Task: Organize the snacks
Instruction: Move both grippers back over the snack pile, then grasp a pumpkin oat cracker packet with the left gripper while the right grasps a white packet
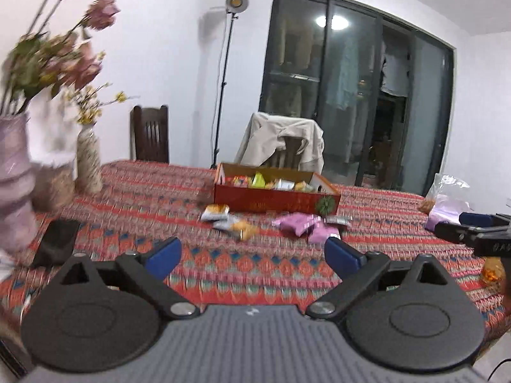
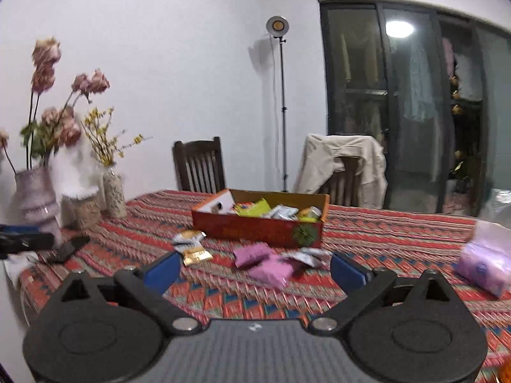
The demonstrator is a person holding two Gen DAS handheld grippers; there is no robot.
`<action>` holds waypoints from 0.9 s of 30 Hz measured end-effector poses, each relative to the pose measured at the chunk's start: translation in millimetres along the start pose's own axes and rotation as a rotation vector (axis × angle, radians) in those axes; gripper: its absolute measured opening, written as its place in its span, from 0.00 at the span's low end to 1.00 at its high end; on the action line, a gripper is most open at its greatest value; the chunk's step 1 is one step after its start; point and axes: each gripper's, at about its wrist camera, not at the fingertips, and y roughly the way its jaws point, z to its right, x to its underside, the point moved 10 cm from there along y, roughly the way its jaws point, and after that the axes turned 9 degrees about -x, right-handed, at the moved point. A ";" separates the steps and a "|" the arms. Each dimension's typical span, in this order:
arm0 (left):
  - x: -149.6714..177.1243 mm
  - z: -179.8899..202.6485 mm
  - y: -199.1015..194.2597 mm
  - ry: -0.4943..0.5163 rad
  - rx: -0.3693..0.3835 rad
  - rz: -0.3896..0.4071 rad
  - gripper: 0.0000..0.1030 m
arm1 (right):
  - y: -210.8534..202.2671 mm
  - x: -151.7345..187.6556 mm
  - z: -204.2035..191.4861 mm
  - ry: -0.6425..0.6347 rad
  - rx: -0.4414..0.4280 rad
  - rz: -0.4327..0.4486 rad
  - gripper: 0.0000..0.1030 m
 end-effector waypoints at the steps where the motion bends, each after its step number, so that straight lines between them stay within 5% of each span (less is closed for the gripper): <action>1: 7.1 0.6 -6.4 -0.002 0.003 -0.011 0.95 | -4.9 7.9 -4.9 -0.011 0.010 -0.002 0.98; 15: 41.6 38.3 21.8 0.066 -0.003 -0.110 0.95 | -17.0 76.9 -9.5 0.013 0.010 -0.086 0.98; 27: 24.6 47.9 186.3 -0.031 -0.049 -0.285 0.95 | 72.0 69.6 55.9 0.195 -0.064 -0.125 0.98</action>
